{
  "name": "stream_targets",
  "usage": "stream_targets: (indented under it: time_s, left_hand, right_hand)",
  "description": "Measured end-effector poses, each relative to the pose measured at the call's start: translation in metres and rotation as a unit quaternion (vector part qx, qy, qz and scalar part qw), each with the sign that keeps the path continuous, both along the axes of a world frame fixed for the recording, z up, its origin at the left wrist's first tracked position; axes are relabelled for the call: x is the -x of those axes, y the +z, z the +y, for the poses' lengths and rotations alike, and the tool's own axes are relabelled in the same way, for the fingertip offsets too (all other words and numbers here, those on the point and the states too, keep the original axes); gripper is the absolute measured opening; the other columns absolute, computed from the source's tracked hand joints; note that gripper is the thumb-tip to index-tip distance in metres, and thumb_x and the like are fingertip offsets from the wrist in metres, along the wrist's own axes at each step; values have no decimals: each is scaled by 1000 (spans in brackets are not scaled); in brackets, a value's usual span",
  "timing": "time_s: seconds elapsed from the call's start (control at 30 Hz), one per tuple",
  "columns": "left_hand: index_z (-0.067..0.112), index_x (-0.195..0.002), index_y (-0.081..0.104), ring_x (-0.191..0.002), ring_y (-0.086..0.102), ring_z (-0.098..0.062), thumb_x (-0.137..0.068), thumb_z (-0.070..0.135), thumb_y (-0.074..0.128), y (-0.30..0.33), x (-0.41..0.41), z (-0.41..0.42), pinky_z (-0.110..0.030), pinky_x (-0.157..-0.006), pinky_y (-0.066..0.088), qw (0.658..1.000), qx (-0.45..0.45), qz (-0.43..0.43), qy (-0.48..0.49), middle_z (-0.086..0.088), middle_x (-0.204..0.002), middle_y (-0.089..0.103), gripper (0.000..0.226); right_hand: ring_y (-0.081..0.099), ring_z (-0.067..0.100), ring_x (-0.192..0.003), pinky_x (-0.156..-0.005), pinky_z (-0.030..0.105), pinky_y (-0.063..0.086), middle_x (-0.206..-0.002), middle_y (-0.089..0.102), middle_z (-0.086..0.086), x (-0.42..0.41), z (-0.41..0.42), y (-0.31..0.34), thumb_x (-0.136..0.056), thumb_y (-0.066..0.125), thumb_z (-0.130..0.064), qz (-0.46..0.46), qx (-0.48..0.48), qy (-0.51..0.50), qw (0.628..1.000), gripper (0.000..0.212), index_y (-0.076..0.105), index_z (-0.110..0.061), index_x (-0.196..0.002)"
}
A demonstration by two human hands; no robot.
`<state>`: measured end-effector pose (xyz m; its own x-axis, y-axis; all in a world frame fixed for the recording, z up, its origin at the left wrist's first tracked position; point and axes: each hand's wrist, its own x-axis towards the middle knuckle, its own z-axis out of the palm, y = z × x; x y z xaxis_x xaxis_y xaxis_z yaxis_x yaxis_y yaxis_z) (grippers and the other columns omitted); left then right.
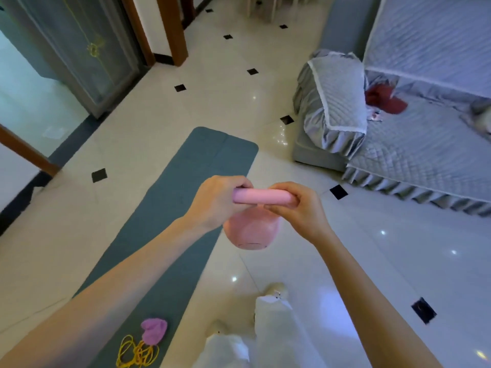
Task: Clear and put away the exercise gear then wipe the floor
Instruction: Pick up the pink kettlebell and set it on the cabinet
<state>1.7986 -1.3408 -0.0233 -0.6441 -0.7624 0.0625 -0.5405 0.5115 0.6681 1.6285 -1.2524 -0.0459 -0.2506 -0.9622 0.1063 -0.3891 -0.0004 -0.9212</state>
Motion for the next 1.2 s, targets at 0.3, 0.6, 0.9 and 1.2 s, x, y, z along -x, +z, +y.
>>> stream_targets:
  time_s: [0.3,0.6,0.9,1.2]
  left_hand:
    - [22,-81,67,-65,57,-13,-67,26,69,-14,163,-11,-31,-62,46,989,-14,-26,-148,11,-70,64,14]
    - [34,-74,60,-65,55,-6,-57,46,58,-13,318,9,-19,-61,42,953,-38,-26,-298,17,-66,61,21]
    - [25,-78,68,-64,55,-7,-57,43,58,-19,451,43,-23,-59,41,890,-19,-25,-455,11,-65,62,30]
    - [24,-81,67,-69,61,-15,-56,26,57,-30,589,81,-29,-62,47,804,-22,-68,-590,11,-66,61,27]
  right_hand:
    - [60,-1,-83,-72,9,43,-86,64,-18,129,37,-12,-69,77,-5,25,-26,-145,989,33,65,-28,-90]
    - [60,1,-83,-72,12,44,-85,64,-19,232,89,-7,-64,69,-18,36,-47,-314,948,28,69,-21,-92]
    - [59,4,-85,-74,14,45,-91,66,-11,306,143,-19,-69,77,-12,23,-73,-473,878,28,70,-17,-95]
    - [61,9,-85,-75,17,44,-90,69,-7,379,177,-27,-67,78,-13,-33,-97,-604,791,29,70,-18,-94]
